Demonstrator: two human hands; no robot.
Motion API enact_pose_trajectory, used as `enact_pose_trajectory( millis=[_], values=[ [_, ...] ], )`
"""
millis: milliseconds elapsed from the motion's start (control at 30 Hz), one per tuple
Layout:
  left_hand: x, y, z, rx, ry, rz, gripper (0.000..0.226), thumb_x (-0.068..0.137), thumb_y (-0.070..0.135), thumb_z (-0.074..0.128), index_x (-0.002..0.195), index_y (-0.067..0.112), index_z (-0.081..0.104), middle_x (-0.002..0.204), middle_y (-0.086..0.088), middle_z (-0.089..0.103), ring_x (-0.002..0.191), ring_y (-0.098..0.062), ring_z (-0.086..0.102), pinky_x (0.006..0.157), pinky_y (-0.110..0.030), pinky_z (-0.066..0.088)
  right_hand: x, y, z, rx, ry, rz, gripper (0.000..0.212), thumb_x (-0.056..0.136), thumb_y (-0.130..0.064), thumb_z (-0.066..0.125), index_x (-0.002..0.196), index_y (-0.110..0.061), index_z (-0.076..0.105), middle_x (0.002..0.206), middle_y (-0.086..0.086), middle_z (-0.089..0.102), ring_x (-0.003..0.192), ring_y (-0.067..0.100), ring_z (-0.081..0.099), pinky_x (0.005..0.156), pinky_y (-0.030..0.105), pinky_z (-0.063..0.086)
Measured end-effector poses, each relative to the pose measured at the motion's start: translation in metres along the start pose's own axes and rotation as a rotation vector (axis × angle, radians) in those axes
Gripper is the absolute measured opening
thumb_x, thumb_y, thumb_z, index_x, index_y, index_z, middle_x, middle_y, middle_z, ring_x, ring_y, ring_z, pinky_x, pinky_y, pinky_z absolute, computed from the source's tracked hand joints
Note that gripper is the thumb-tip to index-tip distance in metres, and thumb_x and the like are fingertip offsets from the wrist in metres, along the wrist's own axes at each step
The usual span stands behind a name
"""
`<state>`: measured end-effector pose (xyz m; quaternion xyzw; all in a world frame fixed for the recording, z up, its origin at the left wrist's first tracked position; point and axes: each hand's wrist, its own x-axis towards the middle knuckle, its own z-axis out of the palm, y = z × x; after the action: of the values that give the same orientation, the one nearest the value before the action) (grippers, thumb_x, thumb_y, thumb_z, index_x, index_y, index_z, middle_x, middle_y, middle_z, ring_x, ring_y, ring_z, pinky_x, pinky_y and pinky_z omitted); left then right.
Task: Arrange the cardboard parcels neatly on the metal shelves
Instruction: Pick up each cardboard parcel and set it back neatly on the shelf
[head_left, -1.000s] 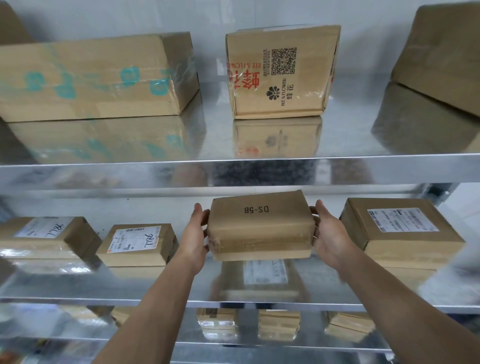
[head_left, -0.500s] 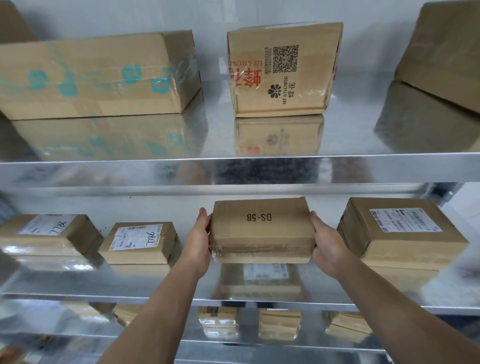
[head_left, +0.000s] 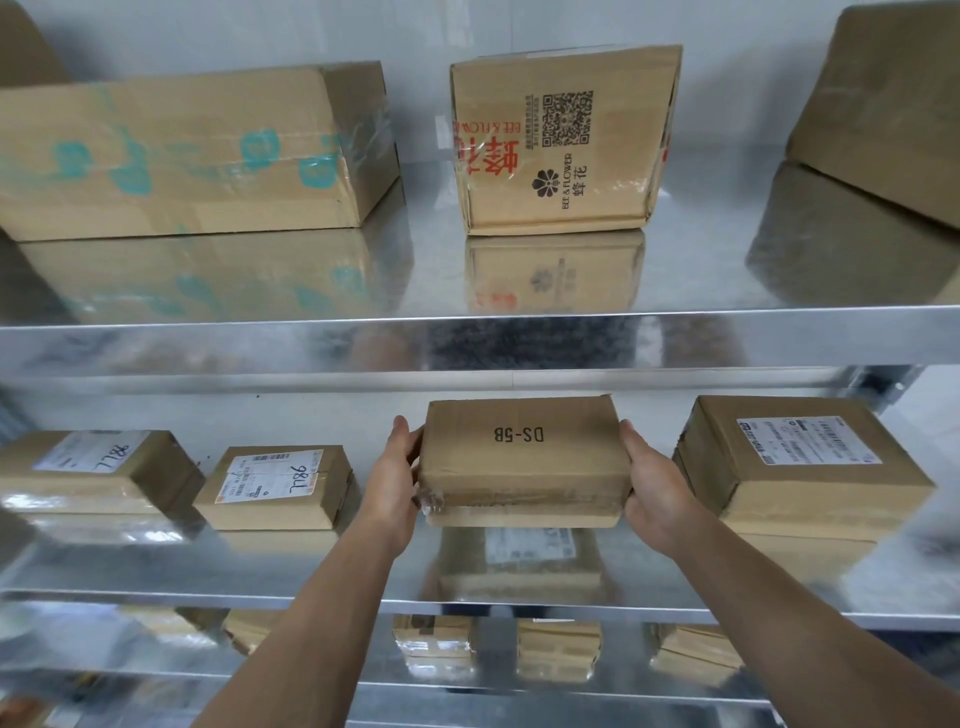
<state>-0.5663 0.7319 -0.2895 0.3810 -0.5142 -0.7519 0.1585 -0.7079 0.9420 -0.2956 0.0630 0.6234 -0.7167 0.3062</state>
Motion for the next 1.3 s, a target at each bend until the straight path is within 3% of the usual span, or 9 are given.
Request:
enact_pose_trajectory(
  millis=[100,267,500,667,833,933,1067,1200,1300],
  values=[
    [-0.001,0.005,-0.005,0.031,0.019,0.033,0.049,0.105,0.062,0.030,0.108,0.037,0.072,0.119,0.012,0.072,0.121,-0.017,0.060,0.112,-0.055,0.041,0.000,-0.001,-0.003,0.020,-0.029,-0.023,0.031,0.106,-0.042,0.052,0.115,-0.020,0.072,0.105,0.001,0.079,0.102,0.020,0.071,0.082,0.040,0.055],
    [-0.004,0.018,-0.010,0.021,0.011,0.100,0.053,0.106,0.058,0.031,0.114,0.028,0.074,0.117,0.014,0.073,0.120,-0.015,0.060,0.105,-0.056,0.045,0.011,0.003,-0.009,0.030,-0.036,-0.014,0.028,0.107,-0.027,0.052,0.125,-0.013,0.067,0.119,0.009,0.073,0.112,0.027,0.067,0.102,0.048,0.052],
    [0.004,0.028,-0.019,-0.160,0.086,0.108,0.031,0.107,0.027,0.049,0.117,0.003,0.065,0.117,-0.007,0.063,0.102,-0.025,0.065,0.085,-0.040,0.051,0.013,0.010,-0.016,0.037,0.069,0.051,0.024,0.108,-0.021,0.045,0.110,-0.007,0.064,0.101,0.013,0.070,0.086,0.029,0.065,0.071,0.042,0.052],
    [-0.002,0.022,-0.008,-0.159,-0.024,0.089,0.025,0.100,0.004,0.051,0.096,-0.001,0.076,0.093,-0.012,0.074,0.087,-0.023,0.065,0.083,-0.035,0.050,0.019,0.026,-0.014,-0.133,0.082,0.052,0.037,0.109,-0.028,0.039,0.115,-0.015,0.073,0.106,0.010,0.077,0.102,0.031,0.070,0.087,0.046,0.056],
    [-0.013,0.005,0.002,-0.051,-0.170,0.038,0.033,0.103,0.006,0.042,0.098,0.011,0.074,0.097,-0.017,0.067,0.080,-0.025,0.057,0.077,-0.037,0.057,0.009,0.032,-0.004,-0.308,0.082,0.066,0.040,0.107,-0.018,0.030,0.127,-0.020,0.064,0.121,0.004,0.069,0.114,0.026,0.062,0.098,0.046,0.052],
    [-0.017,-0.007,0.008,-0.014,-0.213,-0.005,0.032,0.104,0.013,0.040,0.109,0.013,0.072,0.110,-0.014,0.073,0.100,-0.032,0.064,0.083,-0.047,0.059,0.006,0.034,0.001,-0.346,0.067,0.074,0.038,0.106,-0.020,0.028,0.125,-0.021,0.061,0.118,0.003,0.067,0.111,0.025,0.061,0.104,0.052,0.050],
    [-0.018,-0.015,0.016,-0.015,-0.266,-0.066,0.039,0.105,0.028,0.040,0.132,0.014,0.065,0.133,-0.016,0.066,0.114,-0.032,0.060,0.097,-0.056,0.055,0.005,0.040,0.007,-0.385,0.040,0.041,0.040,0.105,-0.047,0.031,0.119,-0.027,0.062,0.114,0.006,0.070,0.103,0.025,0.067,0.097,0.051,0.055],
    [-0.022,-0.012,0.024,0.009,-0.274,-0.083,0.040,0.106,0.035,0.040,0.130,0.020,0.068,0.129,-0.012,0.068,0.113,-0.030,0.064,0.091,-0.051,0.058,0.011,0.052,0.008,-0.280,-0.015,0.072,0.057,0.097,-0.073,0.028,0.126,-0.041,0.065,0.117,0.000,0.075,0.107,0.024,0.071,0.095,0.048,0.057],
    [-0.023,-0.010,0.027,0.043,-0.277,-0.116,0.040,0.104,0.044,0.043,0.125,0.022,0.070,0.125,-0.010,0.069,0.115,-0.032,0.063,0.089,-0.052,0.057,-0.007,0.042,0.016,-0.268,-0.033,0.152,0.059,0.104,-0.068,0.027,0.120,-0.031,0.070,0.105,0.002,0.077,0.093,0.021,0.071,0.068,0.035,0.056]
  ],
)
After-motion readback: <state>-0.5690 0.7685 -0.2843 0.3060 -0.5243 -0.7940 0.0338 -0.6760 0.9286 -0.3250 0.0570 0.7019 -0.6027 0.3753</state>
